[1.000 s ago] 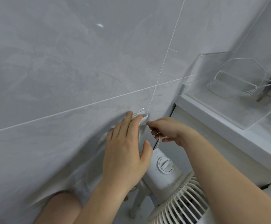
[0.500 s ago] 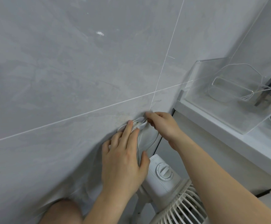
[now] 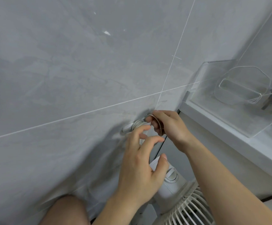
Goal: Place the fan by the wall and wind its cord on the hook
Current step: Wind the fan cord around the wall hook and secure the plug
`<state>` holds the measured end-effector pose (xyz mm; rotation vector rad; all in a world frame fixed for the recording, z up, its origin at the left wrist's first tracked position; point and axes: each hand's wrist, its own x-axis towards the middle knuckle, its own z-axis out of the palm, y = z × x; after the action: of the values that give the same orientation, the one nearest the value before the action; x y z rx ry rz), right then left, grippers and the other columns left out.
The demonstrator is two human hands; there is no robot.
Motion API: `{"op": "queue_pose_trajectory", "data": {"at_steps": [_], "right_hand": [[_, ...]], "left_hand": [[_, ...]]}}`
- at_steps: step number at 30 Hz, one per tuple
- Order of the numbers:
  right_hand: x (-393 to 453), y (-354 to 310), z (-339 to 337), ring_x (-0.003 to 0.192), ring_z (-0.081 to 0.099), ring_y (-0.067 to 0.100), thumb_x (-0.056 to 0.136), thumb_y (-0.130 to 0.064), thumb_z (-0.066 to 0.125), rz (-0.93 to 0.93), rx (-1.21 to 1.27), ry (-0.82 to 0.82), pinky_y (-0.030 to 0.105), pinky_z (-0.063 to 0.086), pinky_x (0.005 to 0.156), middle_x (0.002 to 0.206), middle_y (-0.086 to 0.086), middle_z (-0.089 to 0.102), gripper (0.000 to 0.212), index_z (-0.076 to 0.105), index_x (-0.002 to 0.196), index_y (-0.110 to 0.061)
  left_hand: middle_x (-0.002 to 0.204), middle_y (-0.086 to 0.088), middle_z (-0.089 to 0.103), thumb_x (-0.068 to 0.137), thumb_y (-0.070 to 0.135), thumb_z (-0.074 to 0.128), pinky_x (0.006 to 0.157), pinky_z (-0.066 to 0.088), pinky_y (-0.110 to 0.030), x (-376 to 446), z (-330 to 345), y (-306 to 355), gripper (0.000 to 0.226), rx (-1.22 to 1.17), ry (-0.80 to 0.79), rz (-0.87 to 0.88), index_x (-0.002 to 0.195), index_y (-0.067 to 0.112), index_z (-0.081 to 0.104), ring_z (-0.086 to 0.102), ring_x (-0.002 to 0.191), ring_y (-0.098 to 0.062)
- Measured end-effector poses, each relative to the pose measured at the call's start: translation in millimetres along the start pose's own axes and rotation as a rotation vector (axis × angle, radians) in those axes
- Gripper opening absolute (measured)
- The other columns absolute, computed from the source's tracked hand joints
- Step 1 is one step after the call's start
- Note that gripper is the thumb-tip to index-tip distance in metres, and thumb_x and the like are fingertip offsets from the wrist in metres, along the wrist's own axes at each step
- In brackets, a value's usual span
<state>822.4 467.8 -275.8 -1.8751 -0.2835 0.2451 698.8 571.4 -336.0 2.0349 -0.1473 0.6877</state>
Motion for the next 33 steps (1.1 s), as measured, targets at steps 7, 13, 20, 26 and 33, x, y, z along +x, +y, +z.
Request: {"op": "queue_pose_trajectory", "data": {"at_steps": [7, 13, 20, 26, 33], "right_hand": [[-7, -2, -2, 0.063, 0.053, 0.01, 0.103, -0.017, 0.058, -0.115, -0.06, -0.054, 0.02, 0.042, 0.057, 0.067, 0.0, 0.067, 0.03, 0.081, 0.09, -0.003], [-8, -3, 3, 0.056, 0.052, 0.005, 0.101, -0.02, 0.066, -0.152, -0.089, -0.104, 0.015, 0.042, 0.055, 0.067, -0.001, 0.067, 0.029, 0.077, 0.076, -0.009], [-5, -1, 2, 0.06, 0.046, 0.012, 0.097, -0.027, 0.072, -0.094, -0.088, -0.115, 0.019, 0.039, 0.054, 0.07, -0.001, 0.068, 0.02, 0.081, 0.09, -0.011], [-6, -3, 1, 0.069, 0.045, 0.023, 0.1, -0.027, 0.067, -0.076, -0.045, -0.13, 0.026, 0.036, 0.056, 0.075, 0.01, 0.068, 0.029, 0.076, 0.082, -0.006], [-11, -6, 2, 0.047, 0.05, 0.018, 0.098, -0.028, 0.068, -0.046, -0.164, -0.241, 0.019, 0.039, 0.048, 0.055, 0.013, 0.062, 0.037, 0.075, 0.07, -0.005]], "left_hand": [[0.149, 0.029, 0.033, 0.088, 0.032, 0.068, 0.087, 0.043, -0.014, 0, 4, -7, 0.041, -0.177, -0.142, -0.17, 0.125, 0.048, 0.057, 0.054, 0.116, -0.005], [0.126, 0.022, 0.054, 0.087, 0.031, 0.064, 0.078, 0.047, -0.02, 3, 0, -9, 0.042, -0.175, -0.096, -0.161, 0.127, 0.043, 0.06, 0.059, 0.095, -0.013], [0.069, 0.021, 0.051, 0.083, 0.029, 0.064, 0.058, 0.037, -0.02, 6, -9, -17, 0.016, -0.314, 0.11, -0.29, 0.096, 0.037, 0.06, 0.042, 0.055, -0.008], [0.065, 0.016, 0.047, 0.082, 0.032, 0.062, 0.054, 0.034, -0.016, 9, -21, -16, 0.014, -0.33, 0.149, -0.345, 0.095, 0.034, 0.06, 0.037, 0.051, -0.007], [0.107, 0.02, 0.058, 0.086, 0.044, 0.061, 0.076, 0.045, -0.03, 7, -41, -15, 0.03, 0.157, 0.033, -0.336, 0.115, 0.038, 0.056, 0.058, 0.086, -0.008]]}}
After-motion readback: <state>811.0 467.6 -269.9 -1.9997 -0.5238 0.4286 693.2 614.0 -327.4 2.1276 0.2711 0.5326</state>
